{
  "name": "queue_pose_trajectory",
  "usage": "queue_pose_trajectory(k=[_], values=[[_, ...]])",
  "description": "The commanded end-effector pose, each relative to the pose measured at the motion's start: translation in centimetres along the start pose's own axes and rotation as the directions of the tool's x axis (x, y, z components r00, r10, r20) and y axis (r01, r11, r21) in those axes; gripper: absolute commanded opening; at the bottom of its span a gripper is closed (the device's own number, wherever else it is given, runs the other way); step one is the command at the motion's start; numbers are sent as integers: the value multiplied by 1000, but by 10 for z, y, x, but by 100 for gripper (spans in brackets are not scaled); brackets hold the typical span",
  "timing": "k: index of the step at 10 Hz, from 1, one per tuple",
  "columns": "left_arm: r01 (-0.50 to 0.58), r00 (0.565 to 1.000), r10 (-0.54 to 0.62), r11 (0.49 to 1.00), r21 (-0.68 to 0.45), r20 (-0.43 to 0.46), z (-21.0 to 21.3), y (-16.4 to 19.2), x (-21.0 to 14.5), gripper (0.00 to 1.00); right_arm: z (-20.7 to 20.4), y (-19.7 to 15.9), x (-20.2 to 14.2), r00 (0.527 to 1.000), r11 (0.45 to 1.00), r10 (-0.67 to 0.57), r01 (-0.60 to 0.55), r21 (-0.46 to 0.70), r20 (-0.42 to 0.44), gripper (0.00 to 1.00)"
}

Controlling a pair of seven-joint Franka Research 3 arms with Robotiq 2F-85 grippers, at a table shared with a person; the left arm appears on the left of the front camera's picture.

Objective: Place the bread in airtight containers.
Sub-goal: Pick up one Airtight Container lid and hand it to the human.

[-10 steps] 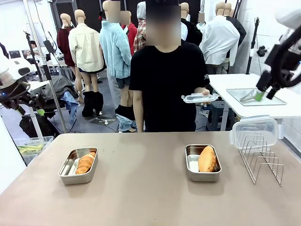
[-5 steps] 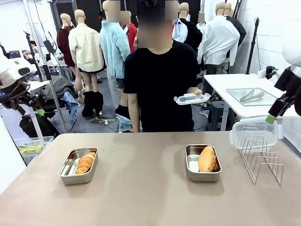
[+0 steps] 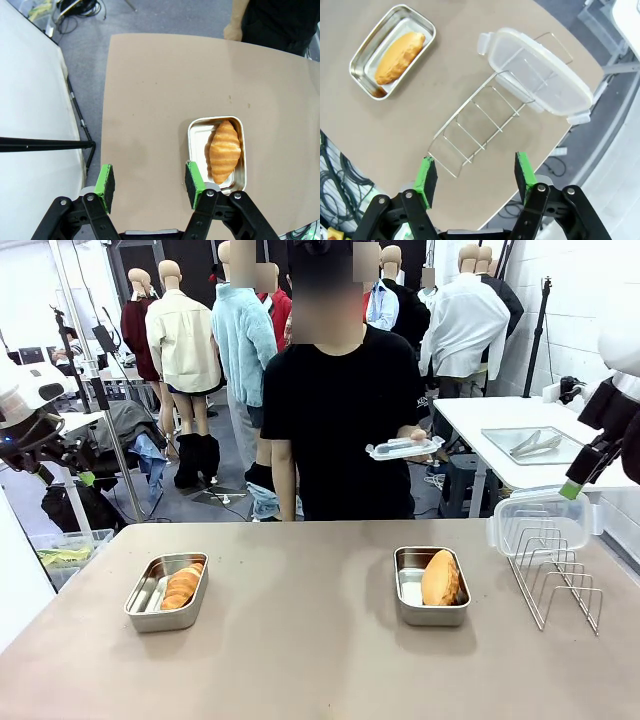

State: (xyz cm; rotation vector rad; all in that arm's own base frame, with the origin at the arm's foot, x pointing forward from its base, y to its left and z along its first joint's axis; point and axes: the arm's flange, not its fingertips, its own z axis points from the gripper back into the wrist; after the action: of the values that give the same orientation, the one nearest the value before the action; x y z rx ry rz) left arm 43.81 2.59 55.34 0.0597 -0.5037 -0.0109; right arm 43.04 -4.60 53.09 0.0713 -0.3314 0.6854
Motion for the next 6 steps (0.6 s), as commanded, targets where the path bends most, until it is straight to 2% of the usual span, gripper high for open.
queue_pose_trajectory(k=[1,6], values=[[-18,1000,18,1000,6,2,1,0,0,74,3,-2,2,1000,1000,-6,6,-4,-27,78],[-18,1000,18,1000,6,2,1,0,0,74,3,-2,2,1000,1000,-6,6,-4,-27,78]])
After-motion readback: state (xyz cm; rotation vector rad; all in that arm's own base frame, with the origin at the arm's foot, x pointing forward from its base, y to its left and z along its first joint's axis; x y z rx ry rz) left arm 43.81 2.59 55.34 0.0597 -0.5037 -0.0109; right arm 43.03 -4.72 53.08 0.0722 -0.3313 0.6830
